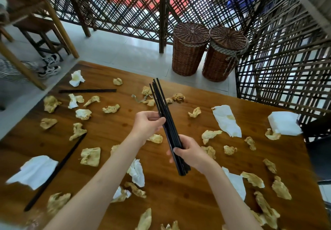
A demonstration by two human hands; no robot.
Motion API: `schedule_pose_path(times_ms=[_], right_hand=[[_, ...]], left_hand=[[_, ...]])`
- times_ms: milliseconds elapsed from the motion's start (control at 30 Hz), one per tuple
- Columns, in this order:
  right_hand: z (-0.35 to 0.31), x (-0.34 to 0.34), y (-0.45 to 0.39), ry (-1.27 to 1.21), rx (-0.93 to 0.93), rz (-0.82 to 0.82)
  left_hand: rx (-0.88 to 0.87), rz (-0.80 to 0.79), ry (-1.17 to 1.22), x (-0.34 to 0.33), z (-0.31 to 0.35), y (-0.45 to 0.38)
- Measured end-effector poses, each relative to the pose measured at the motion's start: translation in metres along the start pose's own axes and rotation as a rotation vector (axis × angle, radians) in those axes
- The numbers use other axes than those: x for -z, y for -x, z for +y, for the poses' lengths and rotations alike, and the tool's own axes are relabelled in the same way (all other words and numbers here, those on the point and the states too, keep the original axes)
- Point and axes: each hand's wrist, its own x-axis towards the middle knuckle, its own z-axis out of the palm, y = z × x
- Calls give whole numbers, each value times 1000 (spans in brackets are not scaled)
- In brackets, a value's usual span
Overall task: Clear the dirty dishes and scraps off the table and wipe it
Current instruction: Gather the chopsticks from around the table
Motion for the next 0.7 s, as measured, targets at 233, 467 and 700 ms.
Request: schedule_pose_path(times_ms=[233, 467, 700], right_hand=[[-1, -9, -5, 24, -37, -66], [-11, -36, -17, 13, -90, -84], [-29, -87, -37, 27, -100, -52]], left_hand=[[-3, 8, 56, 13, -9, 9], [4, 28, 45, 42, -16, 9], [-15, -28, 34, 99, -25, -7]])
